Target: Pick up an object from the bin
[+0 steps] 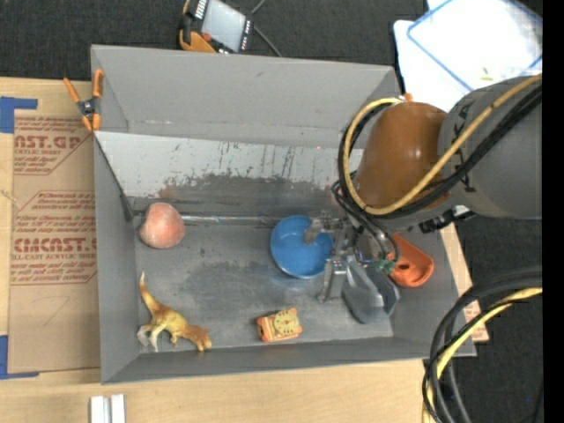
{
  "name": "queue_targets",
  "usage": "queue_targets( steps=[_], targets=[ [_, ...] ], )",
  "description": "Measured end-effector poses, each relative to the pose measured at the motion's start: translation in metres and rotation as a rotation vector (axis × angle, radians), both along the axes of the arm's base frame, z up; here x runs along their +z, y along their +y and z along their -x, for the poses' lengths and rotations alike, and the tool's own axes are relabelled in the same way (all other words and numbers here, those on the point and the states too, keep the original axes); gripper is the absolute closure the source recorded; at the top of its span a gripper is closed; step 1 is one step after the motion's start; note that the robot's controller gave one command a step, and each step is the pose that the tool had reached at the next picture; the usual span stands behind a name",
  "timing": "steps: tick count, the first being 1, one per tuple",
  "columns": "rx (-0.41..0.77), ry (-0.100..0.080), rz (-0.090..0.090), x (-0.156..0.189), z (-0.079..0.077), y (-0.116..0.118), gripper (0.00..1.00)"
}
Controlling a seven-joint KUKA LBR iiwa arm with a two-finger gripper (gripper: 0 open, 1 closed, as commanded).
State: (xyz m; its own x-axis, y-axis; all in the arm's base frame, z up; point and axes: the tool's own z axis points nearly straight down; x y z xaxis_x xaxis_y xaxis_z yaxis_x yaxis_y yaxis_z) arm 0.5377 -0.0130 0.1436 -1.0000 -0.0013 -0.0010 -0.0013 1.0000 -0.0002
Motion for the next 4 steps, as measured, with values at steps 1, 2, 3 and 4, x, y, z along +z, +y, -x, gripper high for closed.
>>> queue_targets(
  steps=[1, 2, 3, 4],
  targets=[
    [0.112, -0.002, -0.001, -0.073, -0.016, -0.020, 1.00],
    [0.113, -0.002, -0.001, -0.073, -0.016, -0.020, 1.00],
    [0.247, 0.002, -0.002, 0.044, 0.011, -0.028, 1.00],
    [0.193, 0.000, -0.003, -0.053, -0.006, -0.021, 1.00]
  ],
)
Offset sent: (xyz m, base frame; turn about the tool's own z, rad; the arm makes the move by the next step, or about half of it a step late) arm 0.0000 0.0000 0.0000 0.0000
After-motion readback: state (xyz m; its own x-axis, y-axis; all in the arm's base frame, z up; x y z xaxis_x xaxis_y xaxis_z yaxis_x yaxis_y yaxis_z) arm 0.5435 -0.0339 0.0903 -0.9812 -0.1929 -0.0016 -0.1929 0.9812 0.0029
